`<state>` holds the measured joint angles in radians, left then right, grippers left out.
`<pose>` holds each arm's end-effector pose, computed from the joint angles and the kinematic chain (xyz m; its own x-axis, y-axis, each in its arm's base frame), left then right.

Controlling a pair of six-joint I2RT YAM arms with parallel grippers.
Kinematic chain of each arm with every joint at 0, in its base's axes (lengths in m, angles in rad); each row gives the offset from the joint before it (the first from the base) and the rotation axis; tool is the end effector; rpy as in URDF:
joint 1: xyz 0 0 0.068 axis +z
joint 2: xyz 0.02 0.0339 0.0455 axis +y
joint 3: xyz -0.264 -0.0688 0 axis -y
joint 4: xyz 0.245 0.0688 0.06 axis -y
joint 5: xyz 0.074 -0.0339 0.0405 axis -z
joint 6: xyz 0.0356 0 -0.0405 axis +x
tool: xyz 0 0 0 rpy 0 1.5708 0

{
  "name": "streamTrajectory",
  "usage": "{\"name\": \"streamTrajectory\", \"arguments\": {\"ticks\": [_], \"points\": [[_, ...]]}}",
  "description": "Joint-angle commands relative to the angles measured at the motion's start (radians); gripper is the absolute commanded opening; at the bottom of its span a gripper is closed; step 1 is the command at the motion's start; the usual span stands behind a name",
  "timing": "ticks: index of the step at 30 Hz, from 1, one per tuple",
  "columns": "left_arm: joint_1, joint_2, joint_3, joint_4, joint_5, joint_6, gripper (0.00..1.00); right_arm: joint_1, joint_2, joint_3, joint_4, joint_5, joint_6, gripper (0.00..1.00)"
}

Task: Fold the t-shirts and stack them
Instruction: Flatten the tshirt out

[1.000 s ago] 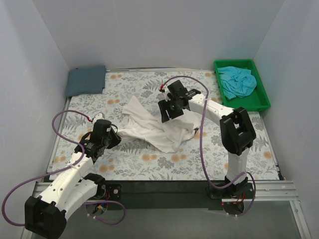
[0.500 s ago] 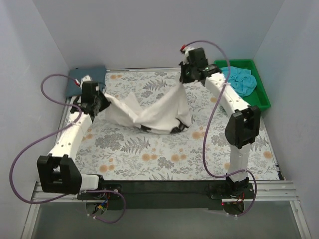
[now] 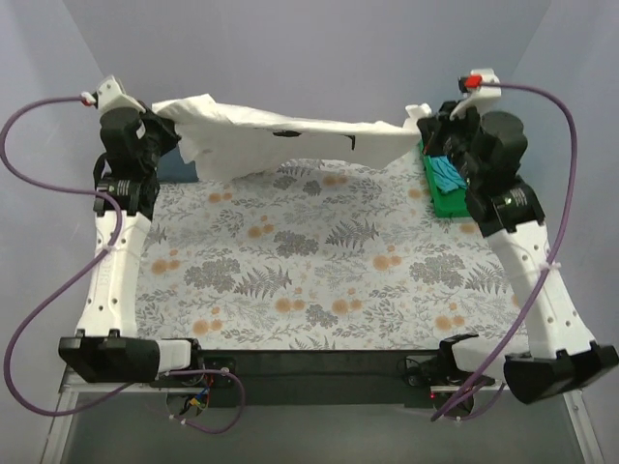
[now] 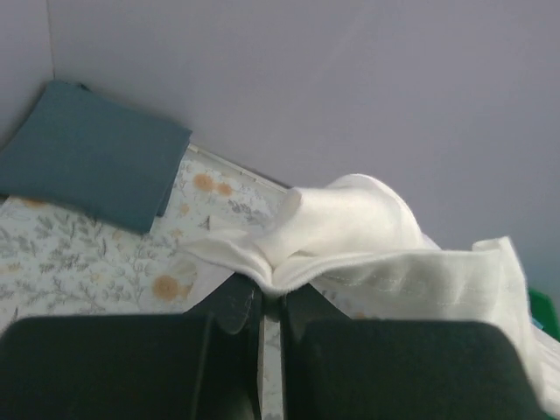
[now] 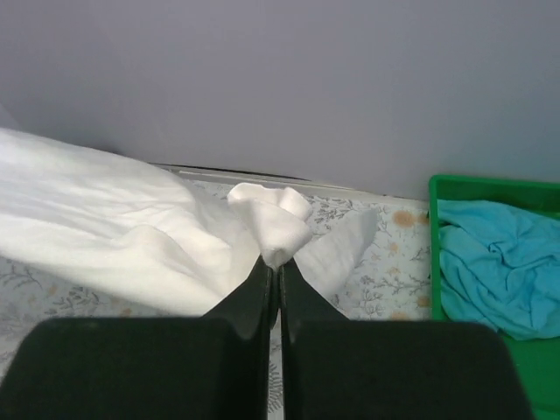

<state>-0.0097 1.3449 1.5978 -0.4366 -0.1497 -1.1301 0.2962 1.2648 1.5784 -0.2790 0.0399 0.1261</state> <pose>0.2905 0.0025 0.4702 0.0460 -0.8948 -0.4440 -0.2237 0.4240 -0.8776 0.2534 0.0759 0.5017 0.0009 0.1317 -0.9913 -0.2557 0.9584 0.1271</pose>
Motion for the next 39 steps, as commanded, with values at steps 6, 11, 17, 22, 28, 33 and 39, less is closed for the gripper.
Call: {"name": "streamTrajectory", "arguments": {"ticks": [6, 11, 17, 22, 28, 33, 39], "points": [[-0.024, -0.324, -0.669, -0.073, 0.008, -0.138, 0.0, -0.019, -0.338, -0.766, 0.087, 0.106, 0.191, 0.15], [-0.024, -0.487, -0.91, -0.186, 0.033, -0.282, 0.11, -0.023, -0.513, -1.003, -0.085, 0.169, 0.339, 0.43], [-0.029, -0.518, -0.886, -0.274, 0.081, -0.3, 0.57, -0.023, -0.513, -0.982, -0.172, 0.141, 0.293, 0.68], [-0.042, -0.491, -0.805, -0.3, 0.046, -0.266, 0.76, -0.023, -0.284, -0.899, -0.161, 0.026, 0.233, 0.65], [-0.059, -0.428, -0.734, -0.262, 0.041, -0.183, 0.76, -0.009, -0.036, -0.792, -0.105, -0.17, 0.17, 0.57], [-0.067, -0.284, -0.731, -0.124, 0.212, -0.171, 0.76, -0.005, 0.134, -0.712, -0.063, -0.147, 0.159, 0.57], [-0.091, -0.012, -0.67, -0.001, 0.243, -0.158, 0.7, -0.009, 0.278, -0.652, -0.016, -0.123, 0.155, 0.56]]}}
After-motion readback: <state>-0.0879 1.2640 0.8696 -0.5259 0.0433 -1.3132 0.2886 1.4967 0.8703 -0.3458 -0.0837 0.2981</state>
